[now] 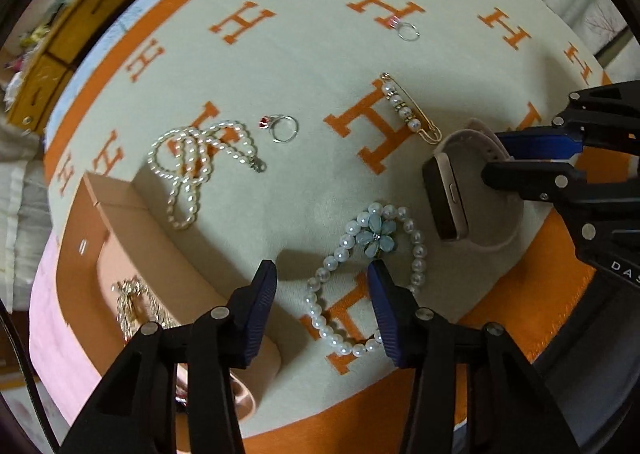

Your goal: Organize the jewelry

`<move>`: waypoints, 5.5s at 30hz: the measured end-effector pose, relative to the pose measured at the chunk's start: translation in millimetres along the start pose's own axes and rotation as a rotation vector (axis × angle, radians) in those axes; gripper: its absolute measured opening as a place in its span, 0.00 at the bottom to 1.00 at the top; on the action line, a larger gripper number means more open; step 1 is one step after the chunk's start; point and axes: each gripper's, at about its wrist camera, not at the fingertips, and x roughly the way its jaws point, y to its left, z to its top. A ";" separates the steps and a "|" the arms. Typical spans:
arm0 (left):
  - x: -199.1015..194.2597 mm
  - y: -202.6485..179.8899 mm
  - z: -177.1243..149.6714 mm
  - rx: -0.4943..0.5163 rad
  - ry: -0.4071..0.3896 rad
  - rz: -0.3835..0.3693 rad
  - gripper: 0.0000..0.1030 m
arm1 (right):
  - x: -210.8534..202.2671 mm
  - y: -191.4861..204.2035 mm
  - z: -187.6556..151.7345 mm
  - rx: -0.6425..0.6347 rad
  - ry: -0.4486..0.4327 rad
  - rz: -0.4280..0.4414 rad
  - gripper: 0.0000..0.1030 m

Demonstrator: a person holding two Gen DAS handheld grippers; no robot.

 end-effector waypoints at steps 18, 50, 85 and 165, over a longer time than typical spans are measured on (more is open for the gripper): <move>-21.0 5.5 13.7 -0.094 -0.022 -0.112 0.05 | -1.8 -18.1 1.3 0.074 -0.019 0.095 0.11; -139.5 111.0 -114.7 -0.570 -0.429 -0.007 0.05 | -70.2 73.9 56.4 -0.106 -0.213 0.058 0.11; -75.0 164.4 -122.7 -0.704 -0.490 0.101 0.60 | 38.1 172.3 111.0 -0.168 0.024 0.220 0.17; 25.8 122.9 47.6 -0.608 -0.014 -0.093 0.14 | -9.9 -13.7 24.5 0.119 -0.096 0.093 0.17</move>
